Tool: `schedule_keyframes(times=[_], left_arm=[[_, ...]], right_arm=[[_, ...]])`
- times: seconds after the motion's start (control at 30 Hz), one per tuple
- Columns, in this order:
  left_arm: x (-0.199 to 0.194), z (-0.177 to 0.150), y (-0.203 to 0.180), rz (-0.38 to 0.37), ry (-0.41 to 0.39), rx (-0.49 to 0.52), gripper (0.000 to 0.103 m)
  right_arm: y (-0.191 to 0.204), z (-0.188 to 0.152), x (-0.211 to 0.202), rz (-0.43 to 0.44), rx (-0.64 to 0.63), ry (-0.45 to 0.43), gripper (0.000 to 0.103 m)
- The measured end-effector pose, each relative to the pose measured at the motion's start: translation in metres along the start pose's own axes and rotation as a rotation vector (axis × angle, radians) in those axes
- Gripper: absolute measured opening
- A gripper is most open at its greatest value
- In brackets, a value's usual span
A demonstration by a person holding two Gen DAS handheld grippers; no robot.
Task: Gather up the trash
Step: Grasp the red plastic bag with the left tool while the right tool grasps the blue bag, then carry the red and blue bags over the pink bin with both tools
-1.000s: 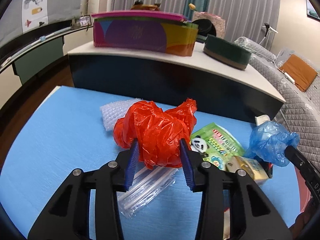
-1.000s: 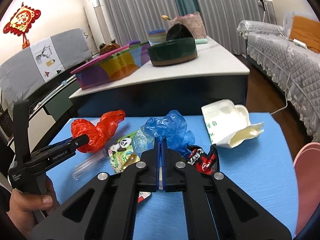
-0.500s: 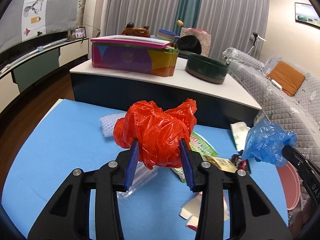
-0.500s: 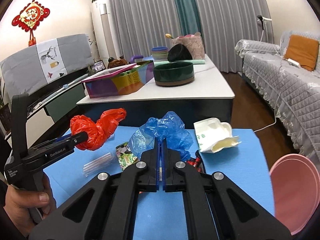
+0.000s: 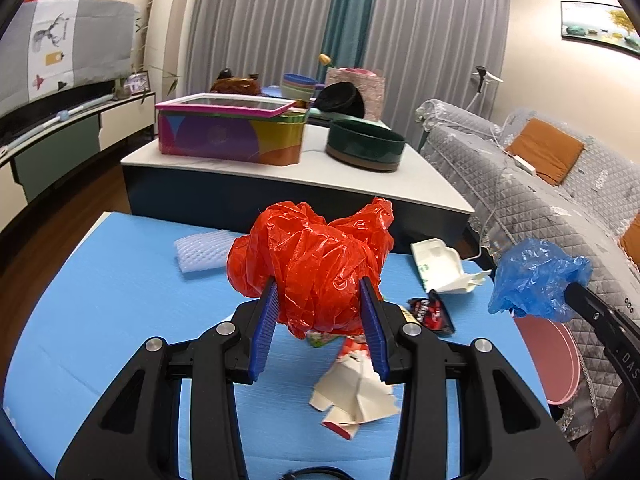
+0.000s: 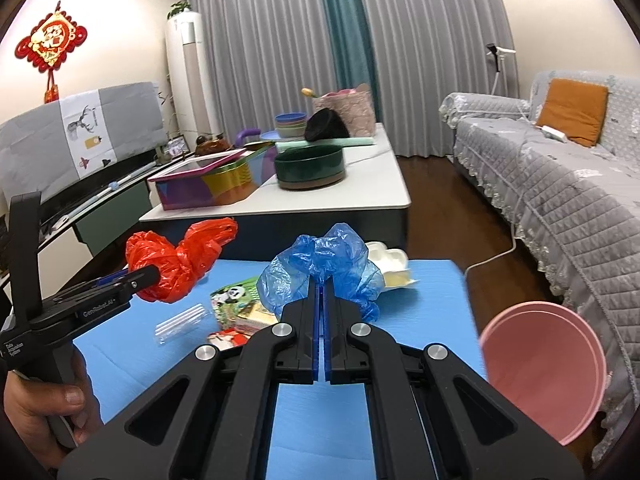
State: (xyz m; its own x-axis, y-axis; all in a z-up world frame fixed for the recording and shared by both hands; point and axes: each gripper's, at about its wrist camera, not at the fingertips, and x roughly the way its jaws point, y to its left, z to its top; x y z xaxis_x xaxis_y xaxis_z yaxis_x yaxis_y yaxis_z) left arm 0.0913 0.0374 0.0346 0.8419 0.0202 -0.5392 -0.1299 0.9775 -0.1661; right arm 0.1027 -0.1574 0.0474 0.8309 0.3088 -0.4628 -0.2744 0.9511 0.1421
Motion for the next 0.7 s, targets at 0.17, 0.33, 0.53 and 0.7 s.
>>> schedule_keyframes(times=[0.17, 0.33, 0.53, 0.7], left_arm=[[-0.005, -0.003, -0.017, -0.019, -0.004, 0.026, 0.039], [-0.01, -0.007, -0.034, -0.038, -0.007, 0.058, 0.039], [-0.013, -0.01, -0.048, -0.052, -0.005, 0.084, 0.039], [-0.013, -0.011, -0.059, -0.064, -0.002, 0.095, 0.04]], right_arm=[[-0.017, -0.002, -0.016, -0.033, 0.014, -0.016, 0.002], [-0.034, -0.002, -0.03, -0.063, 0.029, -0.036, 0.002], [-0.057, -0.004, -0.042, -0.097, 0.065, -0.049, 0.002], [-0.07, -0.003, -0.049, -0.114, 0.079, -0.059, 0.002]])
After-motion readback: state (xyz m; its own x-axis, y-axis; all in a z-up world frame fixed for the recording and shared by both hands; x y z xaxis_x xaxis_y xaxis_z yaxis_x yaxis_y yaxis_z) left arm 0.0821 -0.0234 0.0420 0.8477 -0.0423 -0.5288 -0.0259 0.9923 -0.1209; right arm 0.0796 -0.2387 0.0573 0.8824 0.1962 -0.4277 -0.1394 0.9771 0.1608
